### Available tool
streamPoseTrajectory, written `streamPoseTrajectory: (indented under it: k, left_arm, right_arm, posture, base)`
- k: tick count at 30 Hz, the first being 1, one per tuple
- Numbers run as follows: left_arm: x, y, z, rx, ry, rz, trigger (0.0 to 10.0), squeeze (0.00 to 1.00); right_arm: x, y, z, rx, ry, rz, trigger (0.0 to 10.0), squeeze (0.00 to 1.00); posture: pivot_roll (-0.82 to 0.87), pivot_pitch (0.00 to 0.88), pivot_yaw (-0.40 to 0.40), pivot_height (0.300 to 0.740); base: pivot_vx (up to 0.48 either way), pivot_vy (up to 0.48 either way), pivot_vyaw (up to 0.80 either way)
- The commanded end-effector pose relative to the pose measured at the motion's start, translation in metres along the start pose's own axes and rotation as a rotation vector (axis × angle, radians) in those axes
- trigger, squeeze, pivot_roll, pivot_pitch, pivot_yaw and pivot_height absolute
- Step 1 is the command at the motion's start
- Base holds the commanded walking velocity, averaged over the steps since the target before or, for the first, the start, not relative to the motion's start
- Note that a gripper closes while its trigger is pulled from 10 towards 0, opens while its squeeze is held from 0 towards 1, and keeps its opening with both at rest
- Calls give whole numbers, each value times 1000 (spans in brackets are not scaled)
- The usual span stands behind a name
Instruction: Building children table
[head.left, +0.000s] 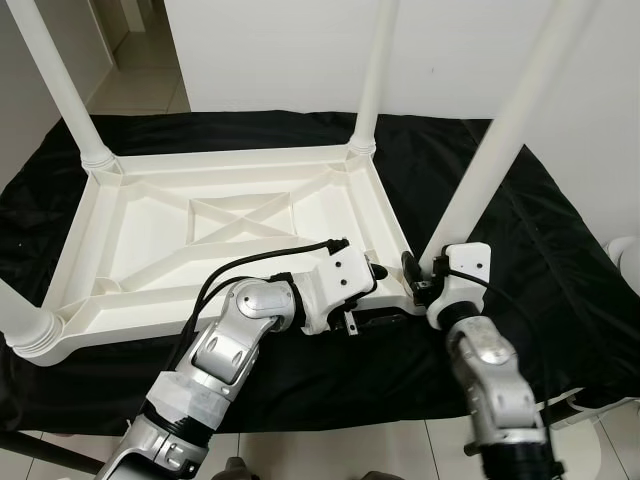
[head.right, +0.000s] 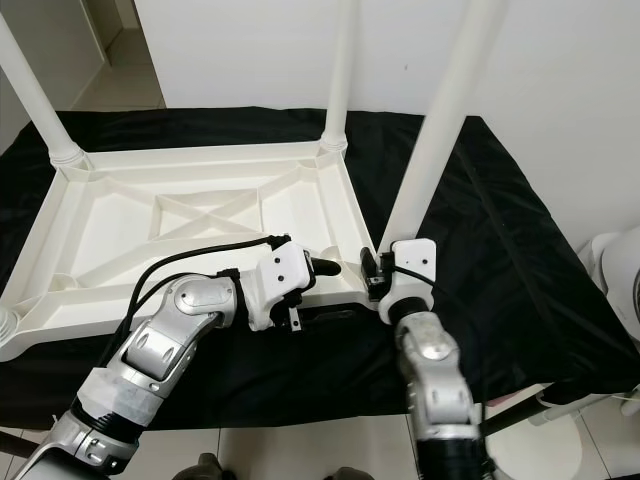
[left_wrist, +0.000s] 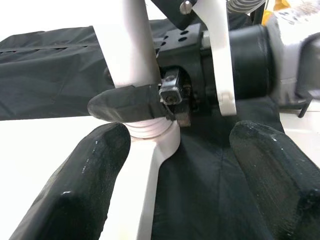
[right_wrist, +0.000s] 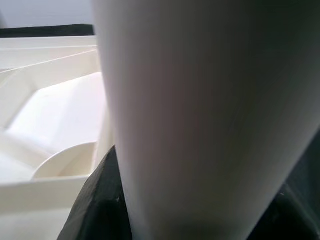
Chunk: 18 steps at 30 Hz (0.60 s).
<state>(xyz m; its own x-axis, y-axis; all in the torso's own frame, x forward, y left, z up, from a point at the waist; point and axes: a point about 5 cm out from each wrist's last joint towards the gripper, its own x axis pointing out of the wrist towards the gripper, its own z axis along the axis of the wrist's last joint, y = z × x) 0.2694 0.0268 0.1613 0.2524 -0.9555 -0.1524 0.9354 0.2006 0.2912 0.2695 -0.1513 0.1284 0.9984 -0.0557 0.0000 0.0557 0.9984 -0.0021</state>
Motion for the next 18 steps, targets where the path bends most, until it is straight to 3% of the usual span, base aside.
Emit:
streamPoseTrajectory:
  k: [1, 3, 4, 7, 15, 16, 18]
  left_arm:
    - [0, 1, -1, -6, 2, 41, 10000, 0]
    - [0, 1, -1, -6, 2, 41, 10000, 0]
    - [0, 0, -1, -6, 1, 41, 10000, 0]
    - [0, 0, -1, -6, 1, 40, 10000, 0]
    - [0, 0, -1, -5, 2, 36, 10000, 0]
    - [1, 0, -1, -3, 1, 38, 10000, 0]
    - [1, 0, -1, -2, 0, 39, 10000, 0]
  right_arm:
    - [-5, -4, -13, -1, 81, -127, 10000, 0]
    - [-6, -4, -14, 5, 89, -154, 10000, 0]
    - [-8, 2, -14, 29, 84, -230, 10000, 0]
    - [-7, 10, -12, 37, 82, -222, 10000, 0]
    - [-11, 7, -7, 24, 75, -228, 10000, 0]
    - [-12, 6, -8, 21, 77, -230, 10000, 1000]
    - [-13, 6, -8, 20, 78, -233, 10000, 1000]
  posture:
    - [-42, 0, 3, 740]
    - [-42, 0, 3, 740]
    - [-41, 0, 2, 740]
    - [-39, 0, 1, 740]
    - [-40, 0, -7, 740]
    - [-38, 0, -11, 740]
    - [-38, 0, -11, 740]
  base:
    - [0, 0, 0]
    - [0, 0, 0]
    - [0, 0, 0]
    - [0, 0, 0]
    - [0, 0, 0]
    - [0, 0, 0]
    - [0, 0, 0]
